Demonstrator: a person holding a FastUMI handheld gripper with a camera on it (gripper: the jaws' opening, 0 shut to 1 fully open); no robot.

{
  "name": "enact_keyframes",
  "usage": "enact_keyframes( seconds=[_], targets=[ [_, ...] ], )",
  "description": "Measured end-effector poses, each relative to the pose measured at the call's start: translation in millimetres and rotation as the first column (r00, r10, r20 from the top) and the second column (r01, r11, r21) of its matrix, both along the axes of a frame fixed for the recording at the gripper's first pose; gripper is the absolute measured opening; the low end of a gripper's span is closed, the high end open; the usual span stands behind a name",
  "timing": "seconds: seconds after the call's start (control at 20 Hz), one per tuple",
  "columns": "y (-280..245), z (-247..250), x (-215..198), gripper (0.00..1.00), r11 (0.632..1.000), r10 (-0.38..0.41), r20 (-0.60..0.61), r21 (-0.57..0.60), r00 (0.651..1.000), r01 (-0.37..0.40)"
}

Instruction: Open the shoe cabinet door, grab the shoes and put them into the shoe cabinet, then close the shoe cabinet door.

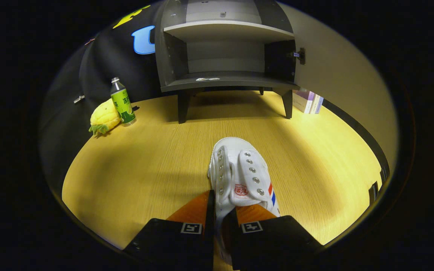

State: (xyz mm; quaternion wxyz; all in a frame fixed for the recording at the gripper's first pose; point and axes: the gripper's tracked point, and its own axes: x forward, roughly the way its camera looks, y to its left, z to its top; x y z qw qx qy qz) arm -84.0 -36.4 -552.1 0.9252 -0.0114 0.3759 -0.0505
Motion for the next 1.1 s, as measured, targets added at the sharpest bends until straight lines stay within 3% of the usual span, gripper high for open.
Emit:
enact_keyframes(
  seconds=[0.2, 0.55, 0.65, 0.7, 1.1],
  targets=[
    [-0.2, -3.2, 5.1, 0.24, 0.999, 0.028, 0.003, -0.046, 1.000, -0.028],
    [-3.6, -3.6, 7.7, 0.23, 1.000, -0.003, 0.040, -0.022, 0.999, 0.003],
    [-0.3, -7.5, 6.1, 0.23, 0.999, 0.035, 0.032, -0.030, 0.999, -0.034],
    [-0.3, -2.0, 1.4, 0.05, 0.998, 0.049, 0.020, -0.050, 0.999, -0.048],
    [-1.3, 0.4, 6.8, 0.05, 0.997, 0.079, -0.028, 0.001, 0.996, -0.079]
  ],
)
